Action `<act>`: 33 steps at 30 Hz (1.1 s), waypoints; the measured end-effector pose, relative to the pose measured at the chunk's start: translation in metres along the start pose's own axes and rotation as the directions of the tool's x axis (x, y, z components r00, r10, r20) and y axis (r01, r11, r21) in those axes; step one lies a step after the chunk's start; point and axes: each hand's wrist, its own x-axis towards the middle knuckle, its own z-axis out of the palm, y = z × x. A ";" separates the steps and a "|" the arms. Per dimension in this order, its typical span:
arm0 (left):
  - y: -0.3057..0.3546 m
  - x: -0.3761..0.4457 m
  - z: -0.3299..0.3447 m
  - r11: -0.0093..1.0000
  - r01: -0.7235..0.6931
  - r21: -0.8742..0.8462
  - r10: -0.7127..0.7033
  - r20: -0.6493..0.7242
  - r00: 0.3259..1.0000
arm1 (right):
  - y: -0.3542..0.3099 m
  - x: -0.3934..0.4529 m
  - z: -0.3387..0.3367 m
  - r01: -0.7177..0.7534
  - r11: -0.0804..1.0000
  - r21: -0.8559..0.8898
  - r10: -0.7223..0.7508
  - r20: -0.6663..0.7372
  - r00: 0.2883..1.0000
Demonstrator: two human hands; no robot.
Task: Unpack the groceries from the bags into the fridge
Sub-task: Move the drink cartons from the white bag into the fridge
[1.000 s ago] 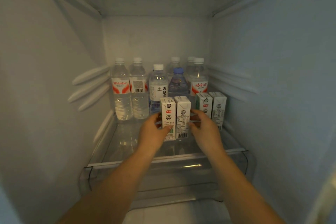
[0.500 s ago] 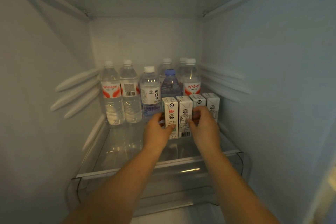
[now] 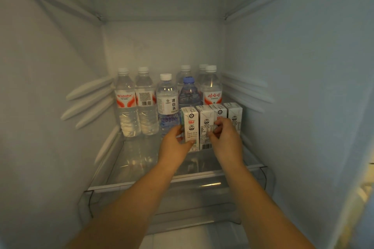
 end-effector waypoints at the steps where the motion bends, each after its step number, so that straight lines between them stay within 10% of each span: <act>1: 0.002 -0.005 -0.004 1.000 -0.001 0.002 0.001 0.005 1.000 | -0.001 -0.001 -0.002 -0.011 1.000 0.027 0.011 0.010 1.000; 21: 0.024 -0.194 -0.114 0.855 -0.344 0.387 0.244 0.285 0.927 | -0.062 -0.188 -0.104 0.266 0.873 -0.410 -0.160 0.274 0.948; 33: 0.044 -0.351 -0.085 0.773 -0.537 0.339 0.291 0.563 0.774 | -0.087 -0.378 -0.226 0.082 0.791 -0.607 0.081 0.236 0.968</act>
